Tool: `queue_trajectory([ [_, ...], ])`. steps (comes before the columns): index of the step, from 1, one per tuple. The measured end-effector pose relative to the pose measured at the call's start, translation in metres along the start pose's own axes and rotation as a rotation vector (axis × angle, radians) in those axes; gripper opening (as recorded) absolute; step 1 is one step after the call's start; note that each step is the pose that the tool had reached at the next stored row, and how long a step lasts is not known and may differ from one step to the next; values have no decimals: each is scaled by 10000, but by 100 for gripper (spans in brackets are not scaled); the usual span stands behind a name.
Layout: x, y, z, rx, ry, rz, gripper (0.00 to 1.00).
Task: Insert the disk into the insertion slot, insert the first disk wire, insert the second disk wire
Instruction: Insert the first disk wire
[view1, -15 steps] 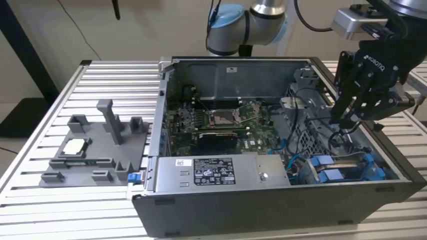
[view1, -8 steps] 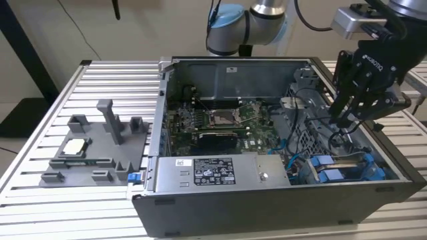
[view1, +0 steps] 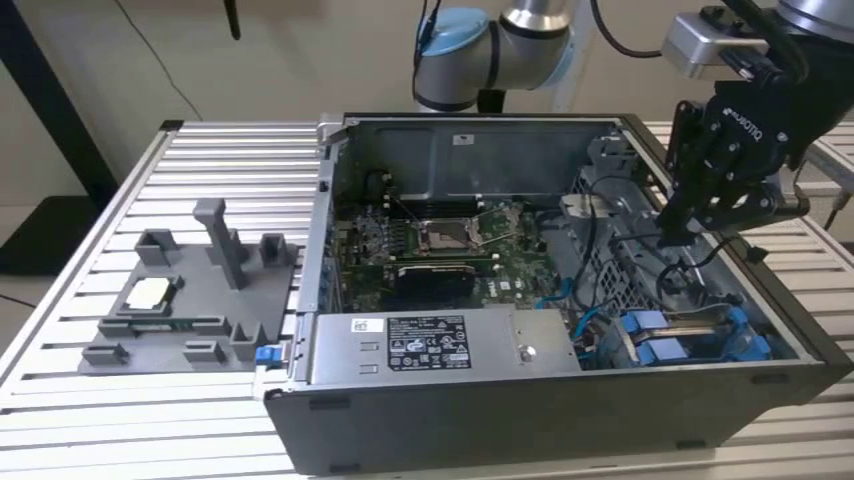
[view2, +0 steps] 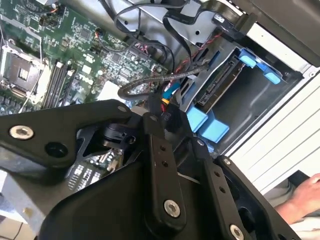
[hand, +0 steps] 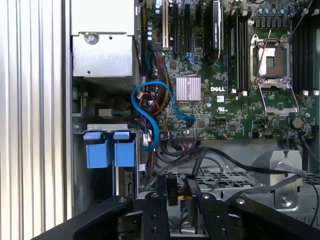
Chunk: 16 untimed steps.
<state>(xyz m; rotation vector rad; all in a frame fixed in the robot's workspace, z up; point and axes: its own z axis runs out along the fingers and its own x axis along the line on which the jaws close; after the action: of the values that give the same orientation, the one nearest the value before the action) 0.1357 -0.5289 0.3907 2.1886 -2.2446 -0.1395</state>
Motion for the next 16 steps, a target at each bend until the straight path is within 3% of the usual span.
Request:
queue_trajectory([
  [1,0,0,0,0,0,1,22],
  [6,1,-1,4,0,8,5,19],
  [11,2,-32,36,14,229,-11,19],
  [16,3,-87,79,24,388,-35,19],
])
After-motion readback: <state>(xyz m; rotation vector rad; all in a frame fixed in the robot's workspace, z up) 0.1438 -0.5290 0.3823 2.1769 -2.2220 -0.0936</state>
